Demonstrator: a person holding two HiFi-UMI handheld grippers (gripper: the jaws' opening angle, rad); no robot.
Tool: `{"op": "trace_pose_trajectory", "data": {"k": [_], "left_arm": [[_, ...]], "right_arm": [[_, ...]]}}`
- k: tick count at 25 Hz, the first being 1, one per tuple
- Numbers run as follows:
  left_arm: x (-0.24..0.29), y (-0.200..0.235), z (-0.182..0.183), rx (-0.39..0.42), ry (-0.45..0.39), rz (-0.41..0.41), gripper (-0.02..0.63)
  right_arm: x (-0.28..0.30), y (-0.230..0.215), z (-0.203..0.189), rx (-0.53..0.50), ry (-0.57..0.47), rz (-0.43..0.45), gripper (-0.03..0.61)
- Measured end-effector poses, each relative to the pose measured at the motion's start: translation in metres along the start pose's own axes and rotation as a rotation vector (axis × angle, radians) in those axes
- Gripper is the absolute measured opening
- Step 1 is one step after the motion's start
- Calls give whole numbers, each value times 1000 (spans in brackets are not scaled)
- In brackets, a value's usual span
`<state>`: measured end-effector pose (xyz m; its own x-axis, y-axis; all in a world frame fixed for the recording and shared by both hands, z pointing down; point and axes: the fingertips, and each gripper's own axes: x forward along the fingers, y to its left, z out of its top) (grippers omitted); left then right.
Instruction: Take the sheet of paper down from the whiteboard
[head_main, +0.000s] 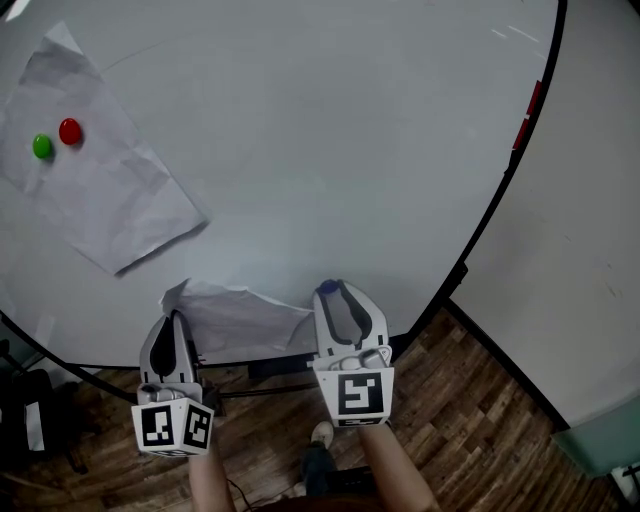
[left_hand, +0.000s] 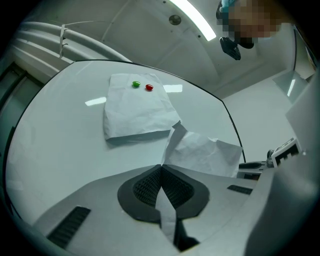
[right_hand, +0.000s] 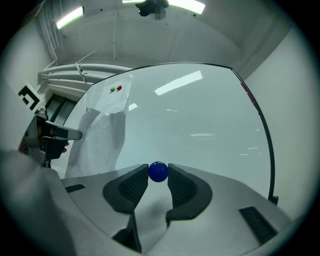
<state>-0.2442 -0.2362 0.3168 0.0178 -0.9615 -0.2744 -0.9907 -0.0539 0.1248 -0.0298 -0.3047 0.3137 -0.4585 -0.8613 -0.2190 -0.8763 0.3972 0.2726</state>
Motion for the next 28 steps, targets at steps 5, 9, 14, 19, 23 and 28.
{"op": "trace_pose_trajectory", "data": {"k": [5,9,14,19,23,28], "left_arm": [[-4,9,4,-1,-6,12,23],[-7,15,5,8,-6,25,23],[-10,23,6,12,-8,41,23],[-10,26,6,14,-9,46,23],[-8,27,3,11,-6,45,23],[-5,27,3,11,-7,44,23]], "right_arm": [[0,1,0,3,8,-9,135],[-1,0,2,-19,0,-27,135],[-3,1,-2,-25,34,-29,135],[-3,3,-3,-23,34,-23,136],[-2,4,-2,-44,12,-22,135],[-1,3,-5,-34,16,-23,135]]}}
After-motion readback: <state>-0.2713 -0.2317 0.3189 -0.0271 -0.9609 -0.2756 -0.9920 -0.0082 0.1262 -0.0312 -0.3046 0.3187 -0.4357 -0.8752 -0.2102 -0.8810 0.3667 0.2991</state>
